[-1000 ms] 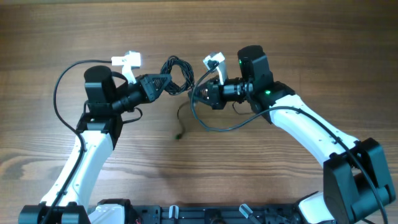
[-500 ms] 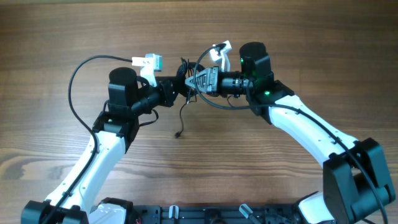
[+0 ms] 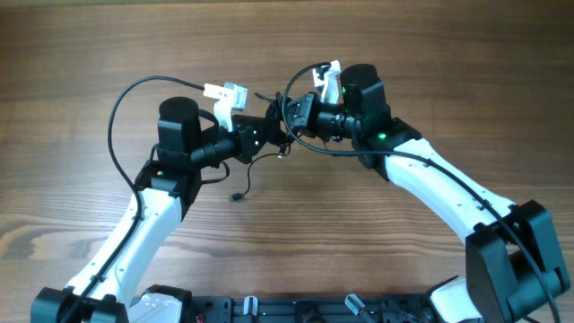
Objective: Untangle cables
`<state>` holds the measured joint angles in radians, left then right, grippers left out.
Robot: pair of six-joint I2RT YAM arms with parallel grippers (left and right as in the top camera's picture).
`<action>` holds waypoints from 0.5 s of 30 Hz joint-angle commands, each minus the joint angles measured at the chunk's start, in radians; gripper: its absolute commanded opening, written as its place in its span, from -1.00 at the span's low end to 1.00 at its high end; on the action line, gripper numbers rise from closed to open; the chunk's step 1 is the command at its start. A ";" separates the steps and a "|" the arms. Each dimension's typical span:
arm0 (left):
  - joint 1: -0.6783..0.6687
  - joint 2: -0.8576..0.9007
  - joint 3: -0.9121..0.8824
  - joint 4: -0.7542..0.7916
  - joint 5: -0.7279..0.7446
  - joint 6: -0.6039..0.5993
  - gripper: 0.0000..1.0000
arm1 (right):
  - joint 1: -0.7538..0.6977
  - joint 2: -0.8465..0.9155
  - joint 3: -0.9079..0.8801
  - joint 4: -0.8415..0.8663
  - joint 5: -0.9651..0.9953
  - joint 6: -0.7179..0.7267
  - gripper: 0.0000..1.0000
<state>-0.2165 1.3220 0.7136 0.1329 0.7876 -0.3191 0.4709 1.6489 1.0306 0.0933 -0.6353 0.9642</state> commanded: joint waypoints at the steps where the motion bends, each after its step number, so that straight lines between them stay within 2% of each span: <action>1: -0.053 -0.013 0.010 -0.015 0.135 0.027 -0.92 | 0.005 -0.003 0.009 0.018 0.105 -0.013 -0.47; 2: -0.055 -0.013 0.010 -0.018 0.126 0.027 -0.92 | 0.003 -0.003 0.009 0.016 0.104 -0.069 -0.23; 4: -0.054 -0.013 0.010 -0.021 0.109 0.027 -0.92 | -0.002 -0.003 0.009 -0.032 0.104 -0.122 -0.03; 6: -0.045 -0.013 0.010 -0.021 0.109 0.027 -0.92 | -0.018 -0.005 0.009 -0.126 0.100 -0.129 0.40; 8: -0.023 -0.013 0.010 -0.021 0.109 0.028 -0.92 | -0.070 -0.017 0.009 -0.219 -0.024 -0.211 0.86; 9: -0.012 -0.013 0.010 -0.021 0.109 0.029 -0.92 | -0.107 -0.030 0.009 -0.253 -0.136 -0.256 0.99; 10: 0.001 -0.013 0.010 -0.021 0.109 0.029 -0.92 | -0.169 -0.053 0.009 -0.285 -0.230 -0.296 0.99; 14: 0.005 -0.013 0.010 -0.076 0.109 0.241 -0.92 | -0.301 -0.086 0.009 -0.272 -0.328 -0.343 0.99; 15: 0.006 -0.013 0.010 -0.098 0.109 0.254 -0.92 | -0.318 -0.086 0.009 -0.245 -0.370 -0.398 0.99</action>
<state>-0.2142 1.3220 0.7139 0.0727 0.8600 -0.2161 0.1829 1.5917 1.0317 -0.1768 -0.8898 0.6624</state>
